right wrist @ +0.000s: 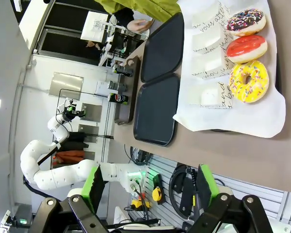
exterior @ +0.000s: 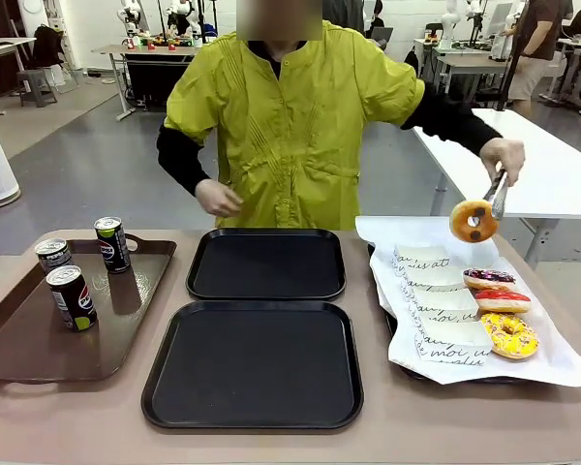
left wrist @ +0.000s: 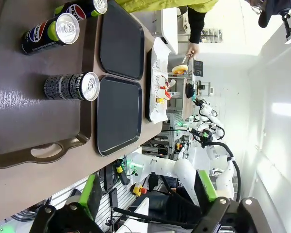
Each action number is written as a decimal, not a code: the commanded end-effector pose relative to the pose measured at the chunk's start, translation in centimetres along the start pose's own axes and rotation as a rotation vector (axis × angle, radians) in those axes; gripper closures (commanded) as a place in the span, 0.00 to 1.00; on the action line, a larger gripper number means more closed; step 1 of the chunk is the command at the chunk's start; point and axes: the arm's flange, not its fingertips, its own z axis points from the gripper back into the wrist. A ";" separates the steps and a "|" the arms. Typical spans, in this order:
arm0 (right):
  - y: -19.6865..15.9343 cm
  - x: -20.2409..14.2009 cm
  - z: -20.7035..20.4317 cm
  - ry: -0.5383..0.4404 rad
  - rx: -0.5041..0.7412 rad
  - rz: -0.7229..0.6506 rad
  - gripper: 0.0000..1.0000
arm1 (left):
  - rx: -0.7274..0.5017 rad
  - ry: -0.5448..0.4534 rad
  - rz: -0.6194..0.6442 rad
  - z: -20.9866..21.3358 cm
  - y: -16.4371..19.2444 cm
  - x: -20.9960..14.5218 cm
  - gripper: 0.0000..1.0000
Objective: Set up donuts and drinks on trays.
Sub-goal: Pick up one Pepsi coke and place it on the Flat Tray.
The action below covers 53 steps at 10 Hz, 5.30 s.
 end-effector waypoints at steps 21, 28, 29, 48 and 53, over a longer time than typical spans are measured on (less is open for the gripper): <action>0.0 -0.1 0.1 -0.002 0.009 0.005 0.00 | 1.103 0.022 -0.177 -24.2 -13.4 2.1 0.00; 0.0 -0.1 0.1 -0.002 0.009 0.005 0.00 | 1.194 -0.028 -0.254 -27.3 -7.4 3.7 0.00; 0.0 -0.1 0.1 -0.002 0.009 0.005 0.00 | 1.200 -0.034 -0.255 -27.4 -6.9 4.0 0.00; 0.0 -0.1 0.1 -0.002 0.009 0.005 0.00 | 1.199 0.011 -0.197 -29.3 -1.8 6.4 0.61; 0.0 -0.1 0.1 -0.002 0.009 0.005 0.00 | 1.208 0.014 -0.171 -29.3 -2.5 6.7 0.90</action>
